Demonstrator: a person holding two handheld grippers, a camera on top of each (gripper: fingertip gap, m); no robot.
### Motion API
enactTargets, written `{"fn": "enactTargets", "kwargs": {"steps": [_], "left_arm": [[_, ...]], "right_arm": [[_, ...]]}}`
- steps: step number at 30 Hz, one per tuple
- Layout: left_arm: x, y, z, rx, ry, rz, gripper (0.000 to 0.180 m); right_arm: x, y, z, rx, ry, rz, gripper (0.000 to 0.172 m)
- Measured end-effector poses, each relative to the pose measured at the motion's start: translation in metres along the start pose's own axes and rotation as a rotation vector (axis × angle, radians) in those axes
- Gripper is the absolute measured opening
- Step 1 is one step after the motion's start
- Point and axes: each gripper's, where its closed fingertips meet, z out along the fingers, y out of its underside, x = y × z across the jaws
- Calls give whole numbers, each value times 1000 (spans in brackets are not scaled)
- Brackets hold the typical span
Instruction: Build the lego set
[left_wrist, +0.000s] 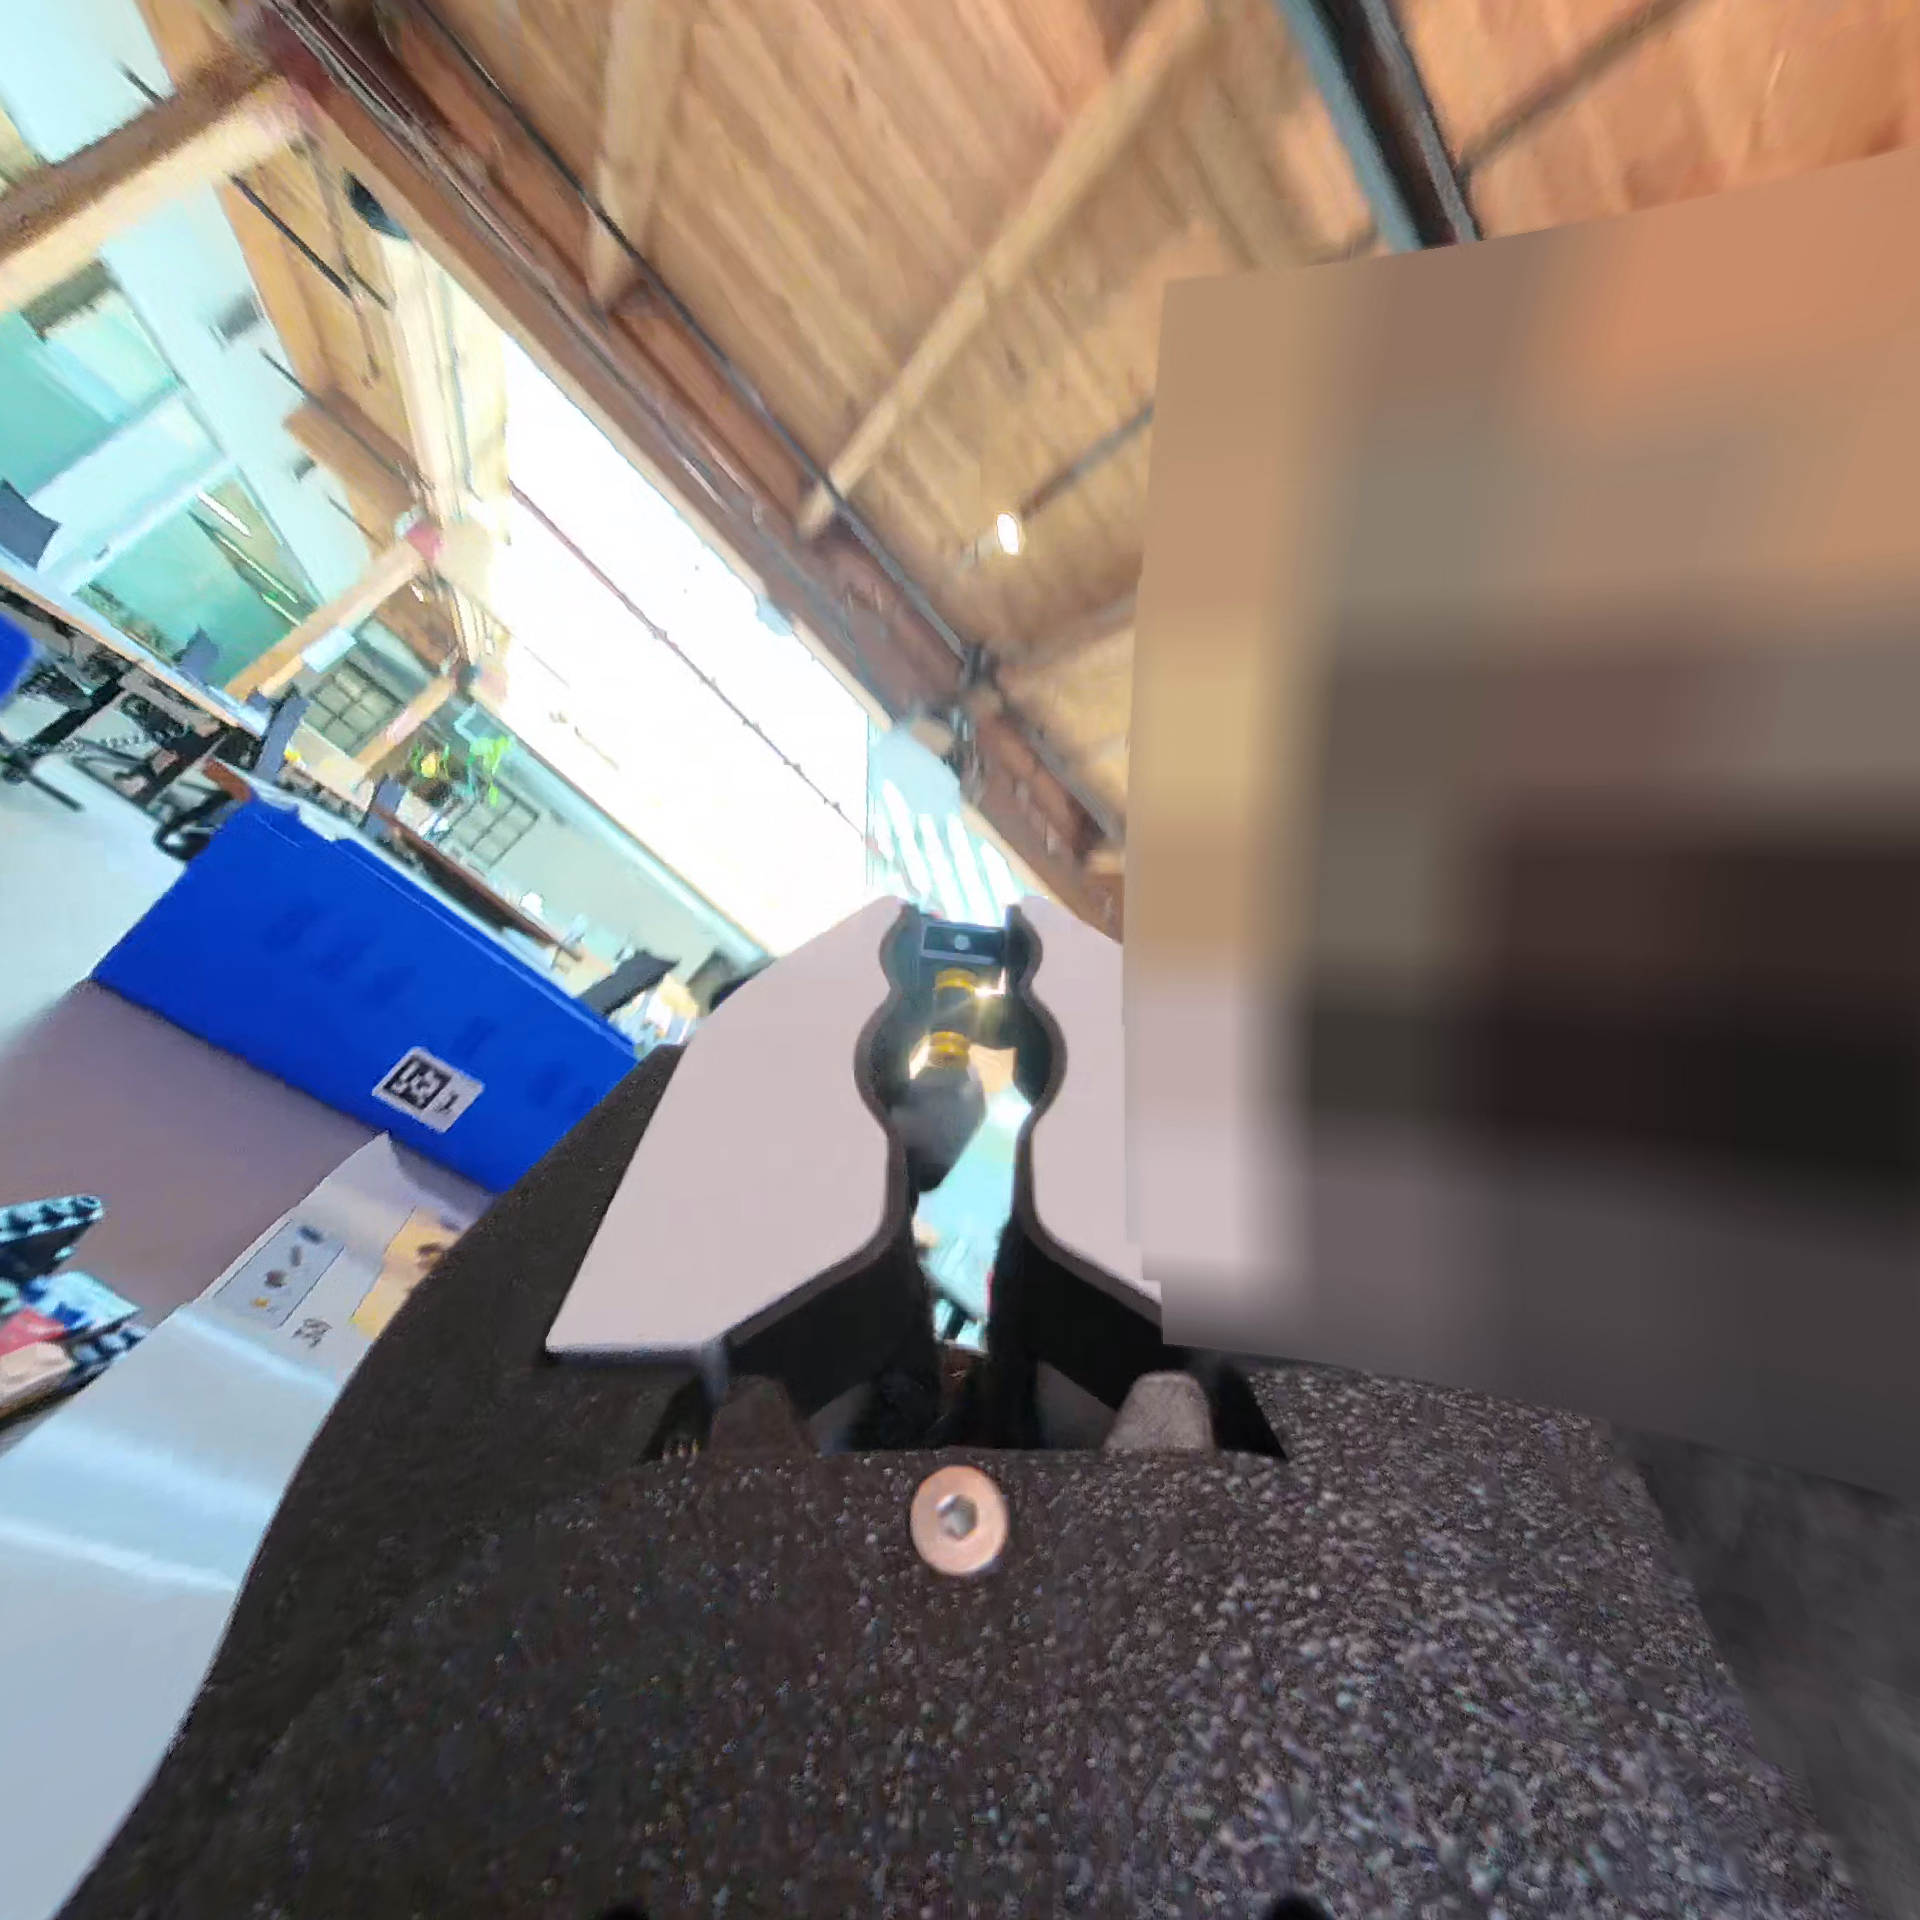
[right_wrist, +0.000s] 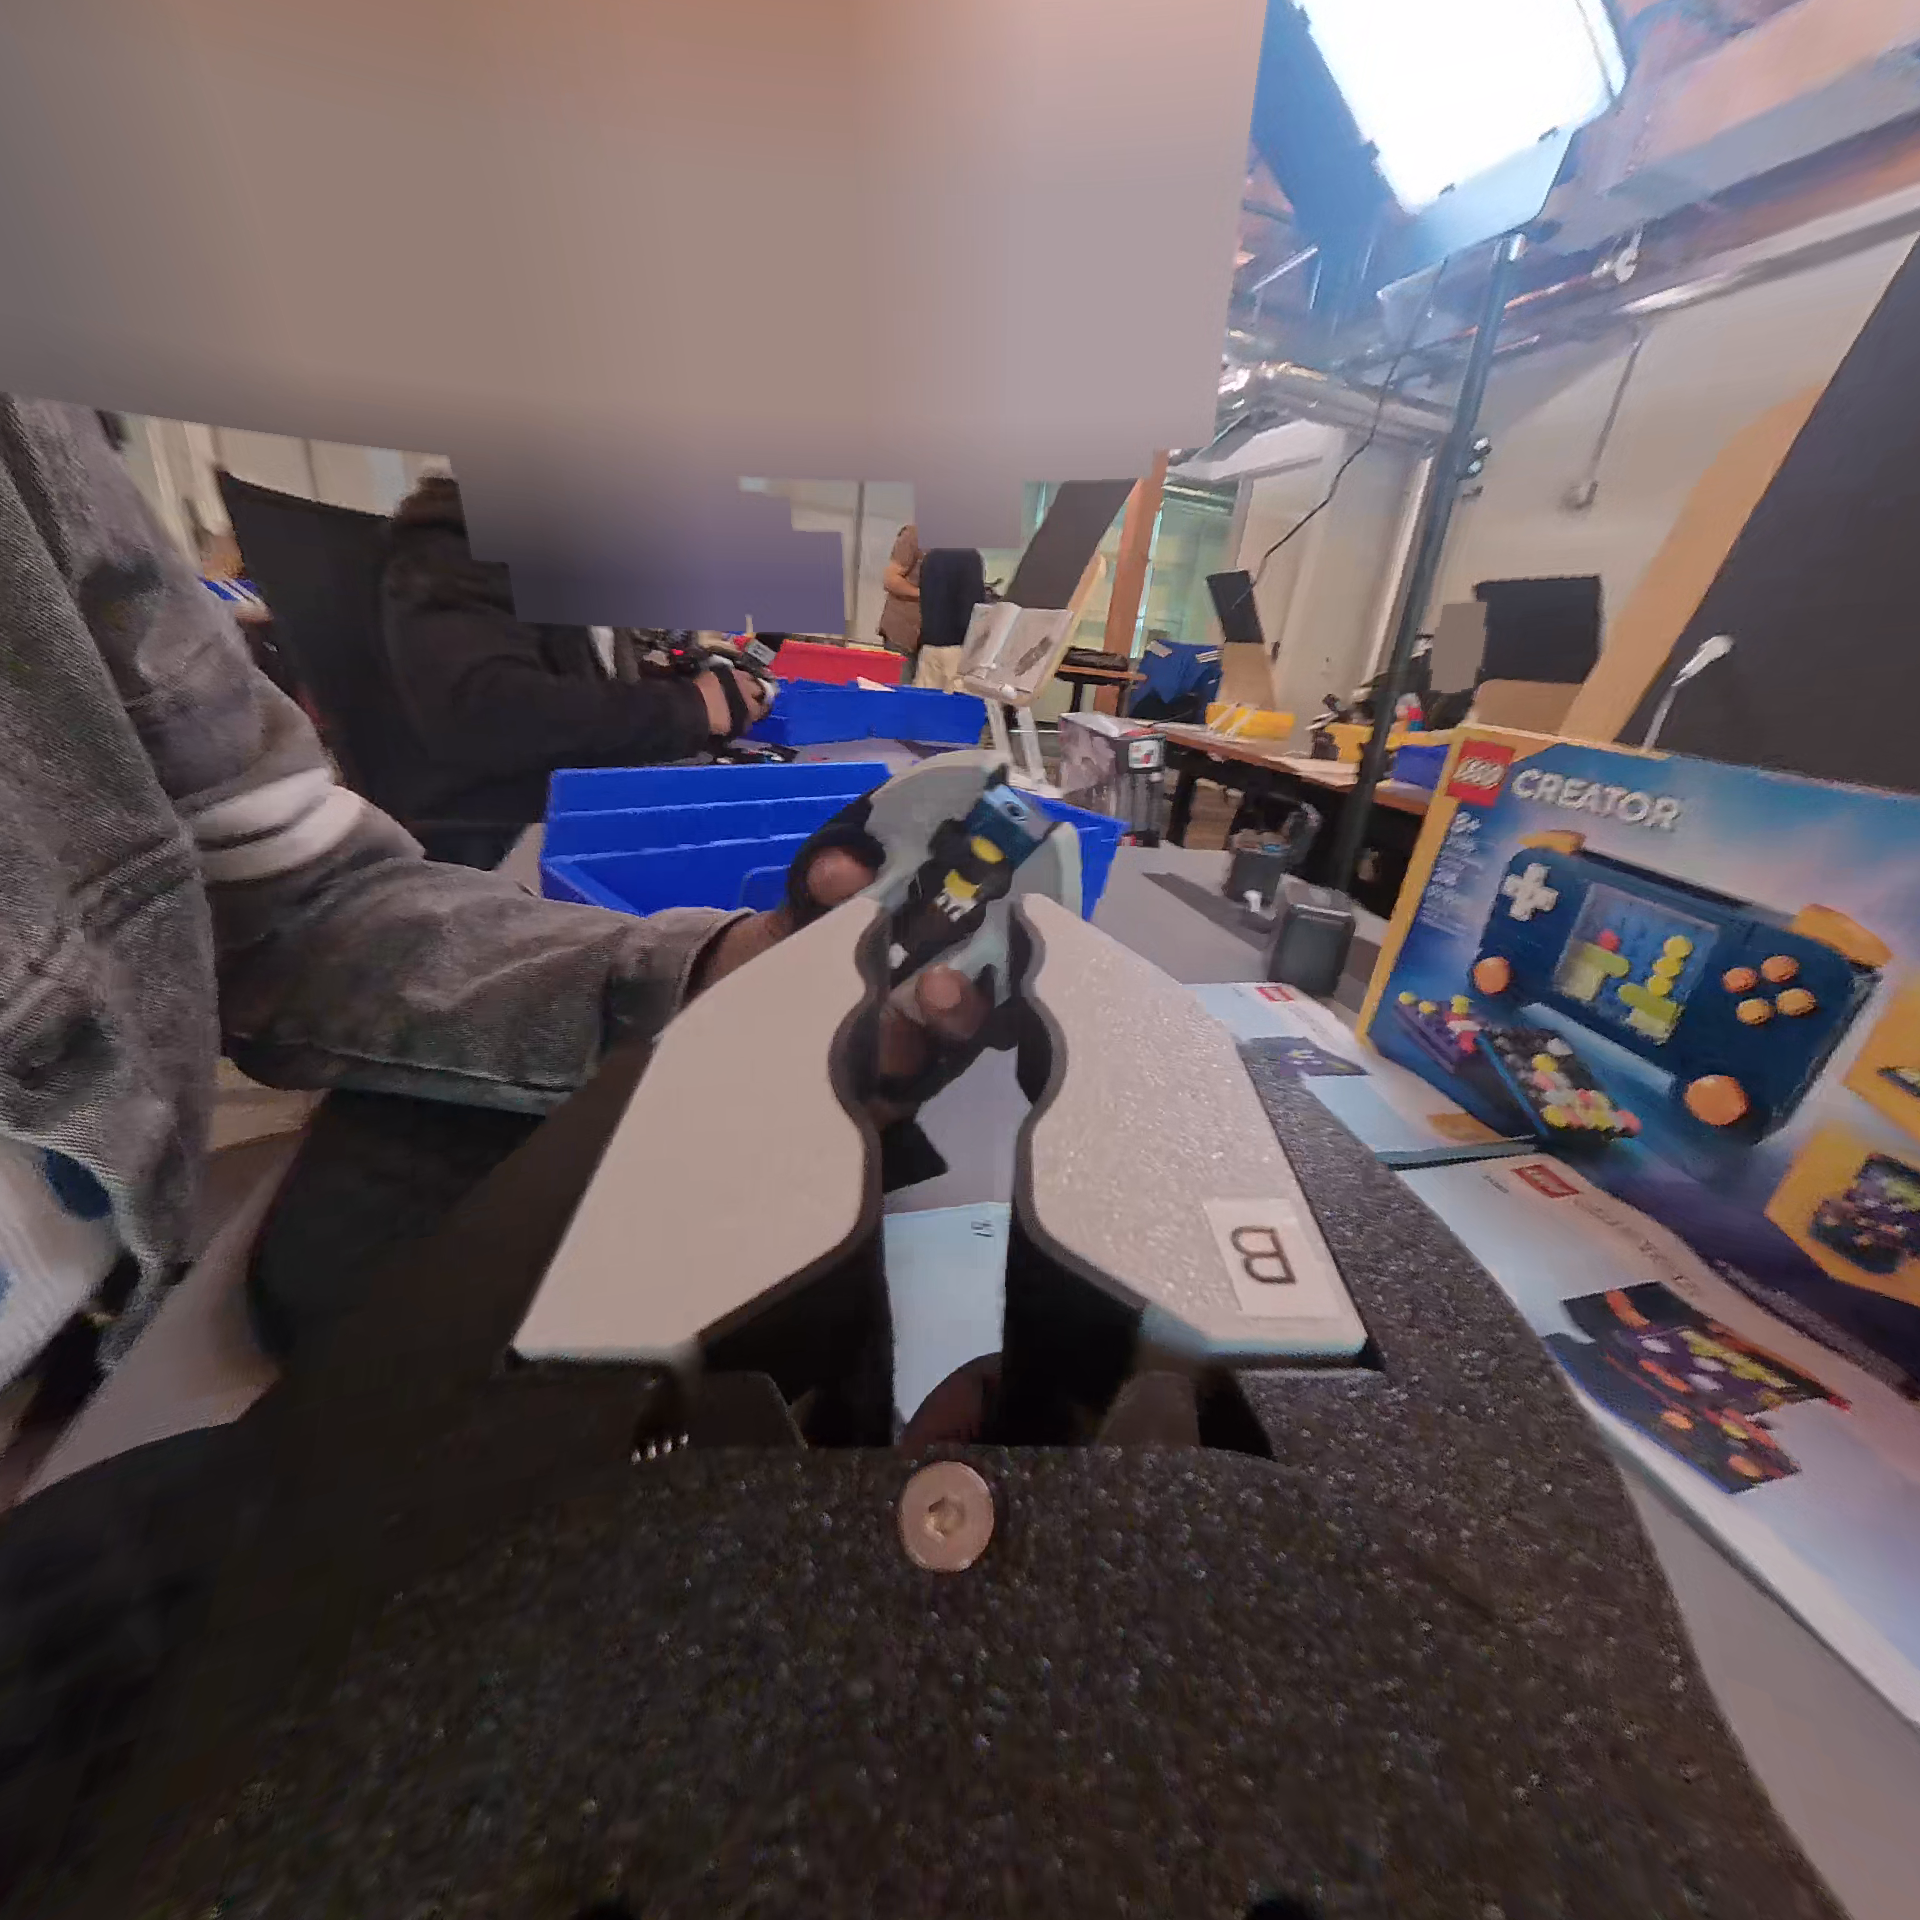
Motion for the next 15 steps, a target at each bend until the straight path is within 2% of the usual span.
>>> {"fn": "enactTargets", "kwargs": {"steps": [4,6,8,11,15], "left_arm": [[-23,-20,-10,240,-114,-173,15],[-30,-18,-11,296,-142,-257,15],[-32,-13,-9,310,-142,-328,15],[-38,4,-3,252,-178,-377,15],[-39,16,1,231,-179,-430,15]], "right_arm": [[13,10,6,-70,174,-227,34],[18,14,7,-110,228,-327,41],[20,13,8,-130,249,-388,44],[21,16,9,-163,250,-411,46],[20,26,11,-232,237,-480,43]]}}
